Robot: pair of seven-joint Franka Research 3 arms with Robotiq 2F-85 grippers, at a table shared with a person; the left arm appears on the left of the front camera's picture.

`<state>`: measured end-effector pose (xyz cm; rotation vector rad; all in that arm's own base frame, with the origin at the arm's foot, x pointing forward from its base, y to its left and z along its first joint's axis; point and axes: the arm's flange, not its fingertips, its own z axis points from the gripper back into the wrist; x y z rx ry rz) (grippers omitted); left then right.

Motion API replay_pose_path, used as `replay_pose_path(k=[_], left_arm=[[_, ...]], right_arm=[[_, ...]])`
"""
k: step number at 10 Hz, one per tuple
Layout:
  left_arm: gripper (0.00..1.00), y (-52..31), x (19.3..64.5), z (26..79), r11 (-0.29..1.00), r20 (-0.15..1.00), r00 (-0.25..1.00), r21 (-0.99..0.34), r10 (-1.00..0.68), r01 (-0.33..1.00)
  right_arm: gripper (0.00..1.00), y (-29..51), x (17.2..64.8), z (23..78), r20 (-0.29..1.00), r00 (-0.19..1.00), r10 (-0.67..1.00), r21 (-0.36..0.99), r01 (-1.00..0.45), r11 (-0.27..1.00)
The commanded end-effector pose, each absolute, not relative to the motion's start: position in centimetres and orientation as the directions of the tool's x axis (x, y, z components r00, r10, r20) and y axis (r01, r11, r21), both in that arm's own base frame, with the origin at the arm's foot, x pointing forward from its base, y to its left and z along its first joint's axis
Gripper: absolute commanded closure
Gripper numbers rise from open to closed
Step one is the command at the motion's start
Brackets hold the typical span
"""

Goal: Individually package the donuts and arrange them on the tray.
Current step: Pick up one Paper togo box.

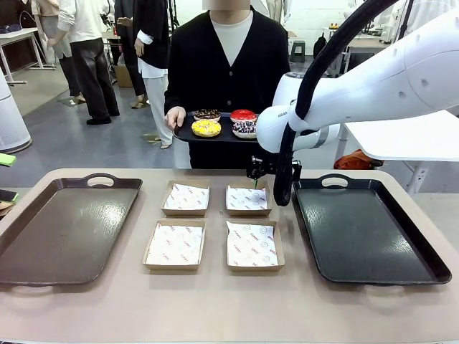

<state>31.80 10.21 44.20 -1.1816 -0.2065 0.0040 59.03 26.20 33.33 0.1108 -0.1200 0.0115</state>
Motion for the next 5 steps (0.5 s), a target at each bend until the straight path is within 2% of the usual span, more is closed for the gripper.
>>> replay_pose_path(k=[1, 4, 5], left_arm=[[0.0, 10.29, 31.71, 44.24, 0.369, 0.166, 0.979, -0.923, 0.117, 0.112], [0.0, 10.29, 31.71, 44.24, 0.369, 0.166, 0.979, -0.923, 0.117, 0.112], [0.0, 10.29, 31.71, 44.24, 0.369, 0.166, 0.979, -0.923, 0.117, 0.112]], right_arm=[[0.0, 26.66, 60.7, 32.32, 0.125, 0.992, -0.009, 0.1, -0.004, 0.995], [0.0, 26.78, 61.22, 31.34, 0.109, 0.994, 0.002, 0.095, -0.013, 0.995], [0.31, 26.72, 61.23, 31.44, 0.108, 0.994, 0.016, 0.094, -0.026, 0.995]])
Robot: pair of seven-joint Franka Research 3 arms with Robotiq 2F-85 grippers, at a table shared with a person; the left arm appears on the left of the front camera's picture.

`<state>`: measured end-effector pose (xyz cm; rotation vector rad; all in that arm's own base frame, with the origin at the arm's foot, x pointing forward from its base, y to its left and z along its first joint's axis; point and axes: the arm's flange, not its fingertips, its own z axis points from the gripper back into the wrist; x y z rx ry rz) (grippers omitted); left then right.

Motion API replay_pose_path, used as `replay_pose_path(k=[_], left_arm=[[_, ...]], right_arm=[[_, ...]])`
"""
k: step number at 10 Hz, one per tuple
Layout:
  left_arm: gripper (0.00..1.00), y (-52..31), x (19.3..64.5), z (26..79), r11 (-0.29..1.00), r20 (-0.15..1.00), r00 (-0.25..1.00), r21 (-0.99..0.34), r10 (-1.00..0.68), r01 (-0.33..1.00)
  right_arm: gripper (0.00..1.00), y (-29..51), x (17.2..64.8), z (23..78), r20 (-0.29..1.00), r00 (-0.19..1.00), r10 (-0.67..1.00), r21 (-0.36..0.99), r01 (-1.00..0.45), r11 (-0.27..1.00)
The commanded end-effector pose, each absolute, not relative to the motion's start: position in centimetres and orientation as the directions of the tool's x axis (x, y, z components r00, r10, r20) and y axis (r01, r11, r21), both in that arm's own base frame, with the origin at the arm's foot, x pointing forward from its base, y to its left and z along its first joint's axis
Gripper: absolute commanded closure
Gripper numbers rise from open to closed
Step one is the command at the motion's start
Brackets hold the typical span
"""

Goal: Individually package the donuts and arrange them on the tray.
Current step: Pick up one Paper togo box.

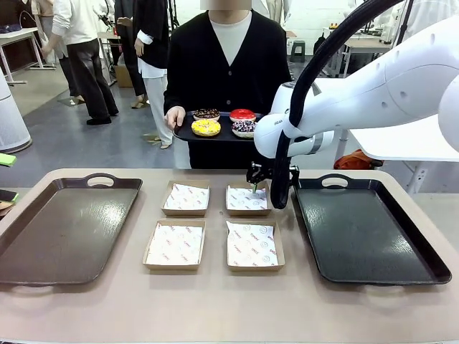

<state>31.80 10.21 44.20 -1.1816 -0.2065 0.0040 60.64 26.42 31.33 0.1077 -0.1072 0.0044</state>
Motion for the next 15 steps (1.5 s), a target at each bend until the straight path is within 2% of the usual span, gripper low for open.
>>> replay_pose_path(k=[1, 2, 3, 4, 5, 11, 12, 15], left_arm=[[0.0, 10.3, 31.7, 44.2, 0.369, 0.166, 0.979, -0.923, 0.117, 0.112], [0.0, 10.3, 31.7, 44.2, 0.369, 0.166, 0.979, -0.923, 0.117, 0.112], [0.0, 10.3, 31.7, 44.2, 0.369, 0.166, 0.979, -0.923, 0.117, 0.112], [0.0, 10.3, 31.7, 44.2, 0.369, 0.166, 0.979, -0.923, 0.117, 0.112], [0.0, 10.3, 31.7, 44.2, 0.369, 0.166, 0.979, -0.923, 0.117, 0.112], [0.0, 10.3, 31.7, 44.2, 0.369, 0.166, 0.979, -0.923, 0.117, 0.112], [0.0, 10.3, 31.7, 44.2, 0.369, 0.166, 0.979, -0.923, 0.117, 0.112], [0.0, 10.3, 31.7, 44.2, 0.369, 0.166, 0.979, -0.923, 0.117, 0.112]], right_arm=[[0.59, 26.8, 61.2, 31.4, 0.102, 0.995, 0.016, 0.095, -0.026, 0.995], [0.9, 26.8, 61.1, 31.4, 0.099, 0.995, 0.015, 0.095, -0.025, 0.995], [1.0, 26.8, 61.0, 31.3, 0.098, 0.995, 0.013, 0.093, -0.022, 0.995], [0.75, 26.8, 61.0, 31.3, 0.096, 0.995, 0.008, 0.092, -0.017, 0.996], [1.0, 26.8, 60.9, 31.3, 0.092, 0.996, 0.007, 0.089, -0.015, 0.996], [1.0, 26.3, 60.8, 32.1, 0.078, 0.996, -0.041, 0.074, 0.035, 0.997], [1.0, 26.3, 60.5, 32.9, 0.033, 0.997, -0.066, 0.049, 0.064, 0.997], [1.0, 26.2, 58.7, 38.6, 0.004, 0.998, -0.06, 0.013, 0.06, 0.998]])
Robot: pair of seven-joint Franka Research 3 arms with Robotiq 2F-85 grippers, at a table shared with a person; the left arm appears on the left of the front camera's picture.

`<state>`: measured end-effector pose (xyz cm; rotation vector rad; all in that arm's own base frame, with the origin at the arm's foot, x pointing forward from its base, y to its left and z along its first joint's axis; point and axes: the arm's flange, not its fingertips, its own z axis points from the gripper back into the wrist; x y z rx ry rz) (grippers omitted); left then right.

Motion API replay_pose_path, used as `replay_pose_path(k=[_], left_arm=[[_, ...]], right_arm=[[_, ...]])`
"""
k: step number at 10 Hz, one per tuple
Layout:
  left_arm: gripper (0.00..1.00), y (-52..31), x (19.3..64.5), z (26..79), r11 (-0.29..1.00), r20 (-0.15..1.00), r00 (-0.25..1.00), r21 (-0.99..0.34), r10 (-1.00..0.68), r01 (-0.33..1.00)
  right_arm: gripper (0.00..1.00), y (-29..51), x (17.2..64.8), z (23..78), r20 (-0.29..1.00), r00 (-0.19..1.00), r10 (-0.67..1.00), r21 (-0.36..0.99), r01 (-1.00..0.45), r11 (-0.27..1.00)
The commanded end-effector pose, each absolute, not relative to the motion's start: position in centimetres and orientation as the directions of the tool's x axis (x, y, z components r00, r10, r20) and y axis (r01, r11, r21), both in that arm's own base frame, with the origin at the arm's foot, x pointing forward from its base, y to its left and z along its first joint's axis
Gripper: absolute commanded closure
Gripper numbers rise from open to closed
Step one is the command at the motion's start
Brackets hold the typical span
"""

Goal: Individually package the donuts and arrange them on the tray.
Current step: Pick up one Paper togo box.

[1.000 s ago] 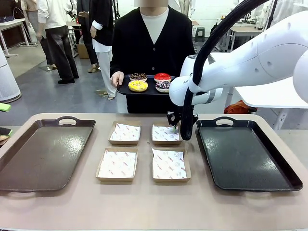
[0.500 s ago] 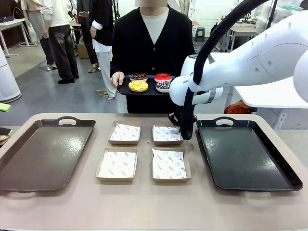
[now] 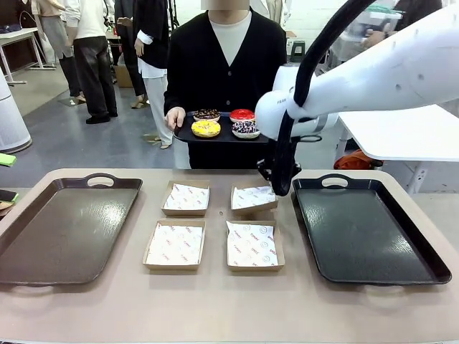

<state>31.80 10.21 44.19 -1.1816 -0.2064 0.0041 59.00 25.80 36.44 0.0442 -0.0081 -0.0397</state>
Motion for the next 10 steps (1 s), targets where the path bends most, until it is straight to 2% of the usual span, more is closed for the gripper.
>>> replay_pose_path(k=[1, 6, 10], left_arm=[[0.0, 10.3, 31.7, 44.2, 0.369, 0.166, 0.979, -0.923, 0.117, 0.112], [0.0, 10.3, 31.7, 44.2, 0.369, 0.166, 0.979, -0.923, 0.117, 0.112], [0.0, 10.3, 31.7, 44.2, 0.369, 0.166, 0.979, -0.923, 0.117, 0.112]], right_arm=[[1.0, 26.3, 58.3, 41.1, 0.004, 0.998, -0.055, 0.033, 0.055, 0.998], [1.0, 27.6, 56.4, 51.0, 0.053, 0.999, 0.001, 0.064, -0.005, 0.998], [1.0, 27.7, 56.3, 51.8, 0.069, 0.998, 0.006, 0.06, -0.01, 0.998]])
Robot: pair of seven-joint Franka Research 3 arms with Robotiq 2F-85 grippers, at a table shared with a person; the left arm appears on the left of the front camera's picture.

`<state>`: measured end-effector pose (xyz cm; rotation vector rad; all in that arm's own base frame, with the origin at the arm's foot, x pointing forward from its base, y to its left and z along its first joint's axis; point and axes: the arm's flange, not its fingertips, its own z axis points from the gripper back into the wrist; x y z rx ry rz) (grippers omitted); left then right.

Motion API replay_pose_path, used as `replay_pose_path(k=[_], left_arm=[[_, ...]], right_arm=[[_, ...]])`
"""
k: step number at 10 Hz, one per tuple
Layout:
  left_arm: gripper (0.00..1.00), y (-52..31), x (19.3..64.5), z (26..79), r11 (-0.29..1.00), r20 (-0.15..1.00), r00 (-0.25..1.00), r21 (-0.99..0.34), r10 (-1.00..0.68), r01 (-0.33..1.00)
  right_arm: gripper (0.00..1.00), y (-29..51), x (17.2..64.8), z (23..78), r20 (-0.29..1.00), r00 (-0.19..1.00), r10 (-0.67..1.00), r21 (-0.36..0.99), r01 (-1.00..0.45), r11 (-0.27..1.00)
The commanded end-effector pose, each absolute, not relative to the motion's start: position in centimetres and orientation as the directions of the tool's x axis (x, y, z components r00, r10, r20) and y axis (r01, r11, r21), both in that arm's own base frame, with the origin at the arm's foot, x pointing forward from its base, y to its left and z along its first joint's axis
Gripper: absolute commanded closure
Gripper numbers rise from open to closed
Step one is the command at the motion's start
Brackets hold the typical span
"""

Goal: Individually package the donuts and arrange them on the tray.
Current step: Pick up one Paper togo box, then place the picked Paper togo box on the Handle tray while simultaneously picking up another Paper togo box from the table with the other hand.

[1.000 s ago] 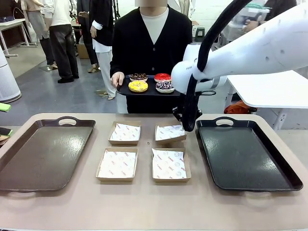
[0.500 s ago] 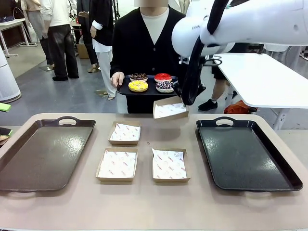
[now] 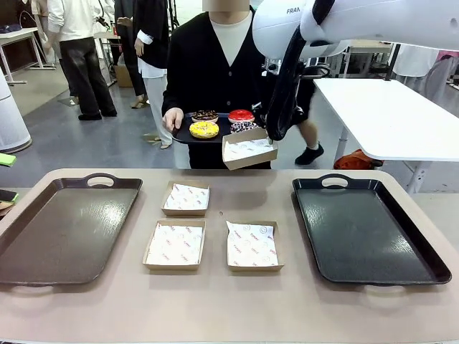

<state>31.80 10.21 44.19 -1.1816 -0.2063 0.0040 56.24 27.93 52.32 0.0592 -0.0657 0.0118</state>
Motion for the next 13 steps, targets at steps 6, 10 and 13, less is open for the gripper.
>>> replay_pose_path(k=[6, 10, 13], left_arm=[[0.0, 10.29, 31.71, 44.24, 0.369, 0.166, 0.979, -0.923, 0.117, 0.112], [0.0, 10.29, 31.71, 44.24, 0.369, 0.166, 0.979, -0.923, 0.117, 0.112], [0.0, 10.29, 31.71, 44.24, 0.369, 0.166, 0.979, -0.923, 0.117, 0.112]], right_arm=[[1.0, 27.74, 56.3, 51.83, 0.069, 0.998, 0.006, 0.06, -0.01, 0.998], [1.0, 27.74, 56.3, 51.83, 0.069, 0.998, 0.006, 0.06, -0.01, 0.998], [1.0, 27.74, 56.3, 51.83, 0.069, 0.998, 0.006, 0.06, -0.01, 0.998]])
